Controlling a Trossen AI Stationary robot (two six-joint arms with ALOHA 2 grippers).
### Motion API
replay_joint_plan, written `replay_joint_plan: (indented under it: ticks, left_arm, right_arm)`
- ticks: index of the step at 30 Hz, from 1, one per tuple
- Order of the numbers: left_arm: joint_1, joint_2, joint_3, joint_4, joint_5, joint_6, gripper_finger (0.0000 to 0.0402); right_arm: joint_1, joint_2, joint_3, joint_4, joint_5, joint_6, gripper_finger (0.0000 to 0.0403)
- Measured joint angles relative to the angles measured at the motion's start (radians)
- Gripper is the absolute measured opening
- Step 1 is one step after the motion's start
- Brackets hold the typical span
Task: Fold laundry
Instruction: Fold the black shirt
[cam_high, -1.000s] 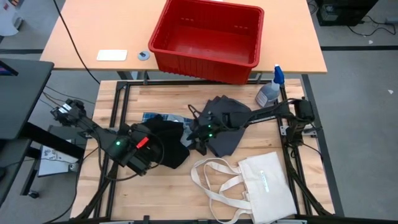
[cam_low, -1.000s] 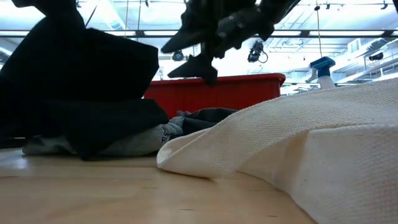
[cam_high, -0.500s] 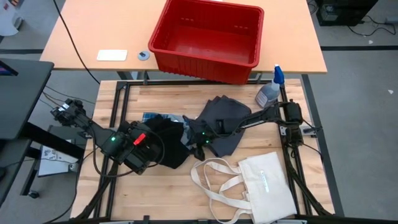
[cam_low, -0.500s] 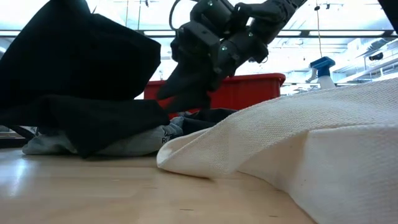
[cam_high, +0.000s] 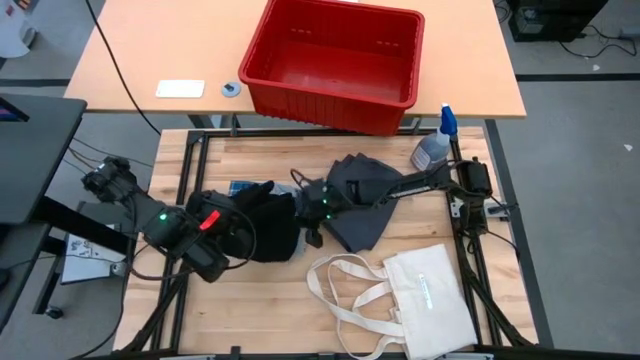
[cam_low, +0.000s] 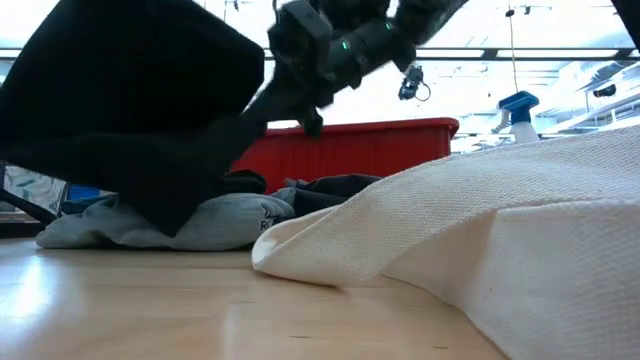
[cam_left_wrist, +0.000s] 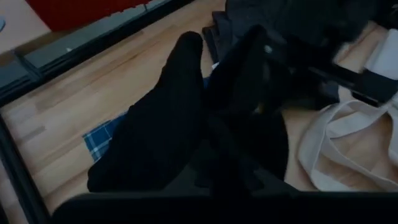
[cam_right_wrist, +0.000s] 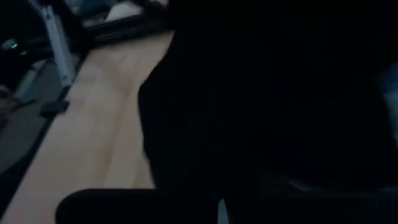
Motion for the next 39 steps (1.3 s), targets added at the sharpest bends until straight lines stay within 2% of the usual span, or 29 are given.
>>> replay_joint_plan:
  ticks: [5, 11, 14, 18, 23, 31, 39]
  left_arm:
    - [-0.005, -0.009, 0.002, -0.003, -0.025, -0.021, 0.0010]
    - [-0.018, -0.019, 0.002, -0.003, -0.181, -0.047, 0.0006]
    - [-0.018, -0.043, 0.002, -0.001, -0.236, -0.043, 0.0006]
    - [-0.018, -0.132, 0.002, -0.003, -0.250, 0.010, 0.0006]
    - [-0.004, -0.247, 0.002, -0.004, -0.198, 0.084, 0.0006]
    - [0.043, -0.391, 0.002, -0.003, -0.223, 0.257, 0.0006]
    - [0.042, -0.457, 0.002, -0.003, -0.299, 0.363, 0.0006]
  right_arm:
    - [-0.033, 0.006, 0.121, -0.131, 0.018, -0.080, 0.0007]
    - [-0.080, 0.007, 0.174, -0.256, 0.023, -0.110, 0.0006]
    - [-0.098, 0.007, 0.177, -0.267, -0.016, -0.111, 0.0006]
    - [-0.109, 0.007, 0.177, -0.282, -0.088, -0.092, 0.0006]
    - [-0.109, 0.004, 0.198, -0.277, -0.134, -0.041, 0.0006]
    - [-0.141, -0.001, 0.223, -0.274, 0.026, -0.041, 0.0005]
    - [-0.186, 0.007, 0.174, -0.243, 0.145, -0.059, 0.0005]
